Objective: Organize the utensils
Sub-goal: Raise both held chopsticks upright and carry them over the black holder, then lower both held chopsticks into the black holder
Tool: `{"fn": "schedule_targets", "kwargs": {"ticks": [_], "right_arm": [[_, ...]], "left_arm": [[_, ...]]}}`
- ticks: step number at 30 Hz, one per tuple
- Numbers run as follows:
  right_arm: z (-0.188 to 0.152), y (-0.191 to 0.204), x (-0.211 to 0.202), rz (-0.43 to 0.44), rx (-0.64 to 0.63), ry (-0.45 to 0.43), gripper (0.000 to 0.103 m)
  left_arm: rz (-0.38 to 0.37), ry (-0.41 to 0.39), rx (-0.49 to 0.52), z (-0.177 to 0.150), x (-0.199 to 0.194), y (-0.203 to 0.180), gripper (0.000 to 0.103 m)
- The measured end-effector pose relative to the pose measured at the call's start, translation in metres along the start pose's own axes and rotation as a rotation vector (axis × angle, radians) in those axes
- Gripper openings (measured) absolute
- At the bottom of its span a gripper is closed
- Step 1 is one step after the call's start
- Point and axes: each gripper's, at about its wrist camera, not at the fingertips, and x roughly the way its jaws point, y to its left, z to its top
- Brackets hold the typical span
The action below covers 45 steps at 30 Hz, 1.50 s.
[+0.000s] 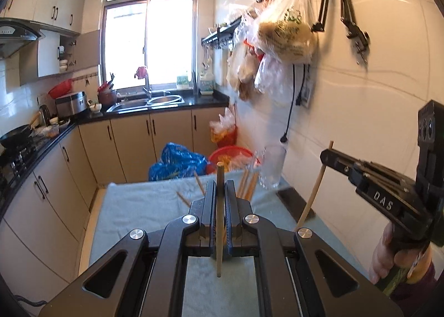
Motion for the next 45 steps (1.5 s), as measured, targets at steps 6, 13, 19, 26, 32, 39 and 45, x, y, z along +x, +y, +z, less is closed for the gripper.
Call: {"fn": "schedule_targets", "kwargs": {"ticks": [6,13,19,26,32,39,45], "right_arm": [[0.02,-0.003,0.03,0.007,0.031,-0.021,0.006],[0.029,-0.015,0.073,0.001,0.102,-0.041,0.006],[0.019,-0.028,0.103,-0.015,0.146,-0.042,0.006],[-0.013,-0.039,0.13,-0.018,0.168,0.042,0.006],[-0.036,-0.041,0.135,-0.013,0.162,0.104,0.007],[-0.058,-0.042,0.141,-0.017,0.159,0.156,0.007],[-0.064,-0.042,0.142,-0.022,0.152,0.168,0.007]], "left_arm": [[-0.01,-0.034,-0.04,0.031,0.023,0.006,0.005],[-0.013,-0.03,-0.103,0.043,0.065,0.015,0.005],[-0.001,-0.022,-0.119,0.035,0.098,0.022,0.005],[0.007,0.055,-0.113,0.002,0.131,0.023,0.005],[0.028,0.076,-0.098,-0.019,0.13,0.017,0.005],[0.056,0.088,-0.065,-0.035,0.122,0.01,0.005],[0.088,0.089,-0.039,-0.043,0.122,0.007,0.006]]}}
